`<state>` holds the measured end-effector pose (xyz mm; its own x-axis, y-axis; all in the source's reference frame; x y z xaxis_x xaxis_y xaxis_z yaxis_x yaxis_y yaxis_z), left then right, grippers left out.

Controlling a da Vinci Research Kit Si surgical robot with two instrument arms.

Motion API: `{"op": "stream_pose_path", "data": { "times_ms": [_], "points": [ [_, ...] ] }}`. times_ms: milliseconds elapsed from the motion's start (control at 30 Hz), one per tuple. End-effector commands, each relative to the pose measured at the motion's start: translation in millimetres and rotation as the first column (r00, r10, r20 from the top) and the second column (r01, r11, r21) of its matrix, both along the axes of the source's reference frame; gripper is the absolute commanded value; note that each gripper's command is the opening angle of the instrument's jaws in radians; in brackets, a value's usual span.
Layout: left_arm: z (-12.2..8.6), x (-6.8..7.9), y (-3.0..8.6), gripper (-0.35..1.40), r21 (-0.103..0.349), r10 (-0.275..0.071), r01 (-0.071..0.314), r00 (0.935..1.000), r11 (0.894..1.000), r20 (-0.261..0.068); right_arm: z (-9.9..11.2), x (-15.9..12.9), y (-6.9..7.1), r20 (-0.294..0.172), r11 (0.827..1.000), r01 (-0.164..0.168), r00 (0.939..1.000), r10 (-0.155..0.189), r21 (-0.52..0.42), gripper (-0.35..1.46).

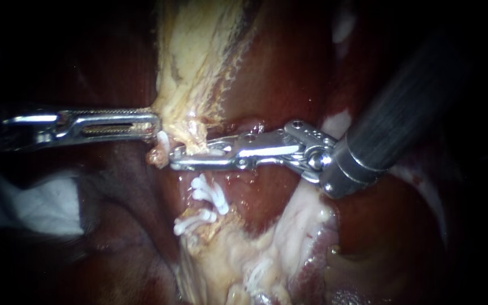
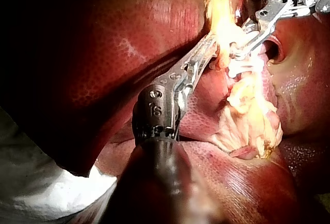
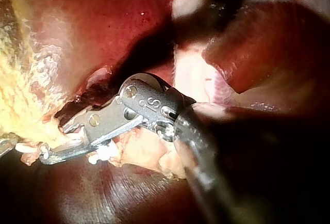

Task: Going back third clip right tube

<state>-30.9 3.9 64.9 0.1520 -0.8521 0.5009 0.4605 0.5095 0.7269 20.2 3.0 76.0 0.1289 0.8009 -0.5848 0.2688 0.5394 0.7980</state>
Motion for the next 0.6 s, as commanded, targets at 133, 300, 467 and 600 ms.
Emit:
{"op": "stream_pose_path", "data": {
  "times_ms": [133,300,467,600],
  "points": [
    [-0.1,0.0,0.0,-0.35,0.0,0.0,0.0,1.0,1.0,0.0,0.0,0.0,0.1,0.0,1.0,-0.001,1.0,0.001,0.001,-0.35],
    [-0.1,0.0,0.0,-0.35,0.0,0.0,0.0,1.0,1.0,0.0,-0.2,0.2,-0.1,0.004,1.0,-0.012,0.9999,0.012,-0.011,-0.26],
    [-0.1,0.0,0.0,-0.35,0.0,0.0,0.0,1.0,1.0,0.0,-0.8,0.6,-0.6,0.012,0.999,-0.029,0.9995,0.029,-0.023,0.32],
    [-0.1,0.0,0.0,-0.35,0.0,0.0,0.0,1.0,1.0,0.0,-1.0,1.0,-0.7,0.005,0.998,-0.034,0.9994,0.034,-0.052,0.46]
  ]
}}
